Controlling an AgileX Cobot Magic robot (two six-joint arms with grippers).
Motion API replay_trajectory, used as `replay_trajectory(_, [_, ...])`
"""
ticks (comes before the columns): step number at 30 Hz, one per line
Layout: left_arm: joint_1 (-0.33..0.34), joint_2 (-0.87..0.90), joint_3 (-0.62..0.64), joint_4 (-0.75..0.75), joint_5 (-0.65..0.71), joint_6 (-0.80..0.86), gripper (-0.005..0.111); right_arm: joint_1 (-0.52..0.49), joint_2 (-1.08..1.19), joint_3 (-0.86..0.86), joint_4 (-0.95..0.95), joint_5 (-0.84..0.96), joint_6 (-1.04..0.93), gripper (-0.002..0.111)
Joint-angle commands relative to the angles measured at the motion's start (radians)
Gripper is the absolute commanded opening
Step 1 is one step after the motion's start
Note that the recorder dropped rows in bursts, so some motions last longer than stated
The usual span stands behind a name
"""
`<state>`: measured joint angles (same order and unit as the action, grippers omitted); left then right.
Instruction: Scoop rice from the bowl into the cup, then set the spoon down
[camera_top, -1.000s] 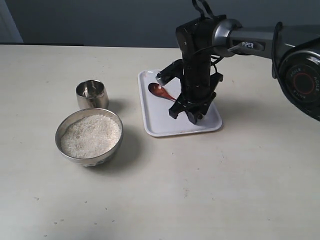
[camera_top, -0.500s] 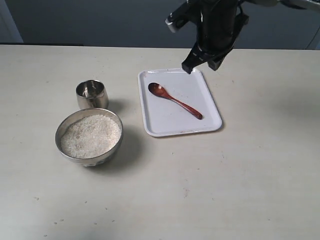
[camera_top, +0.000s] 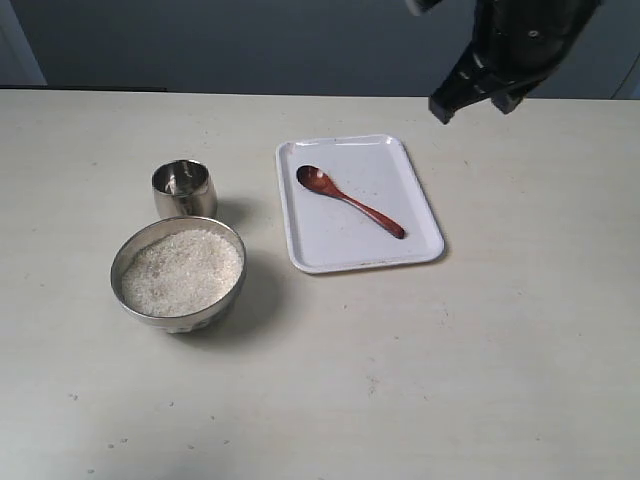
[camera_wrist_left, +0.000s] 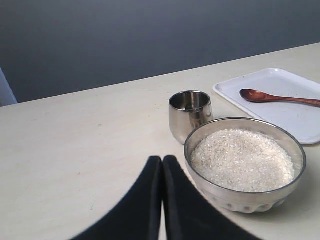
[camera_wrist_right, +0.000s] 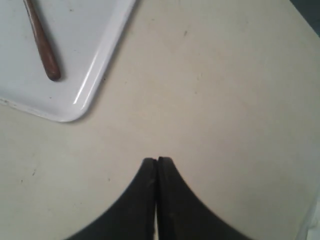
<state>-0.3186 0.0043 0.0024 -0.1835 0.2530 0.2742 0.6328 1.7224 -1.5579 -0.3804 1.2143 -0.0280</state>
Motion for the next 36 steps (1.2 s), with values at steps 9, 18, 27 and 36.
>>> replay_trajectory(9, [-0.005, -0.004, -0.002, 0.001, -0.014, -0.003, 0.001, -0.005, -0.519, 0.405, 0.005, -0.014, 0.220, -0.001])
replay_trajectory(18, [-0.005, -0.004, -0.002, 0.001, -0.014, -0.003, 0.001, -0.005, -0.725, 0.549, 0.188, 0.007, 0.276, -0.001])
replay_trajectory(27, [-0.005, -0.004, -0.002, 0.001, -0.014, -0.003, 0.001, -0.005, -0.768, 0.560, 0.070, -0.044, 0.450, -0.001])
replay_trajectory(36, [-0.005, -0.004, -0.002, -0.001, -0.014, -0.003, 0.001, -0.145, -0.975, 0.847, 0.025, -0.680, 0.446, -0.001])
